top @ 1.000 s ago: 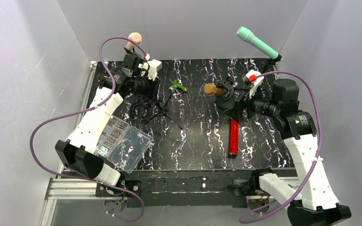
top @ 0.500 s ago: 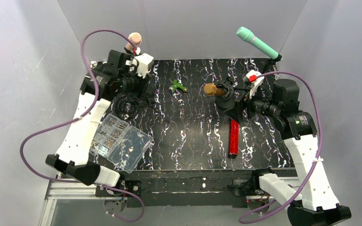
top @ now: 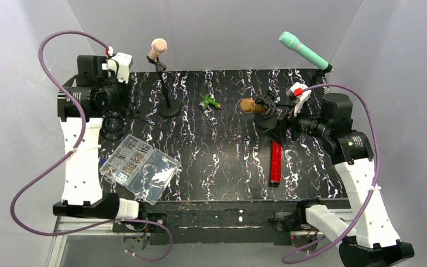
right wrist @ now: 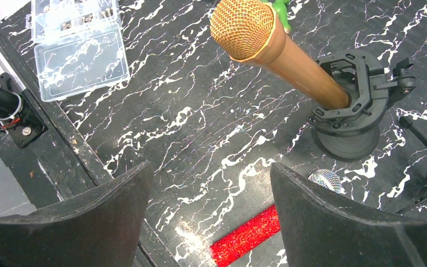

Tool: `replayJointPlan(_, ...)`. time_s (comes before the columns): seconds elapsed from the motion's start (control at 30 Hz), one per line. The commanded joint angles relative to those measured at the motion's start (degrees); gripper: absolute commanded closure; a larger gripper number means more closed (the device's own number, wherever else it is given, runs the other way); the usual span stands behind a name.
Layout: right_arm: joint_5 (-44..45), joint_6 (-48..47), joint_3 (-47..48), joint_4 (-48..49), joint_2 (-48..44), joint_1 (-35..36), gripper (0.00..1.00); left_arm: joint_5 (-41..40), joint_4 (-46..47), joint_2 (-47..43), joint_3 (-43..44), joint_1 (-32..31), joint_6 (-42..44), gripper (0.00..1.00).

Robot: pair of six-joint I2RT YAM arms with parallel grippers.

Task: Remove the microphone from the stand

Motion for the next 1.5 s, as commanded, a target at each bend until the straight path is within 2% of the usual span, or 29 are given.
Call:
replayJointPlan(0.0,-1.18,0.04,0.14,2.92,-0.67,0.19,0.14,3.57,2.33,3.31,2.34,6.49,-0.95,1.0)
replayJointPlan(0.13,-1.08,0.01,0.01,2.93,-0.47,0.19,0.14,4.16,6.81,9.65,5.26,10.83,-2.65,1.0)
replayJointPlan(0.33,-0.38,-0.16,-0.52,2.87,-0.13,0.19,0.14,5.38,3.7,26.92,22.12,14.03,-6.37,1.0)
replayJointPlan(0.53,-0.63,-0.31,-1.37,2.73,0.64,0.23,0.15,3.12,6.54,37.33,26.38,14.14,-6.11,1.0)
replayJointPlan(0.83,0.28,-0.53,-0.43,1.79,1.96,0.19,0.15,4.68,9.35,43.85,24.61,14.39,-10.33,1.0)
replayJointPlan(1.07,0.77,-0.94,-0.8,1.79,2.19,0.1,0.15,2.86,10.82,46.7,22.88,14.4,-8.5,1.0)
replayJointPlan(1.47,1.43,-1.22,-1.57,1.88,2.14,0.01,0.15,4.59,10.99,50.52,20.33,13.5,-8.1,1.0)
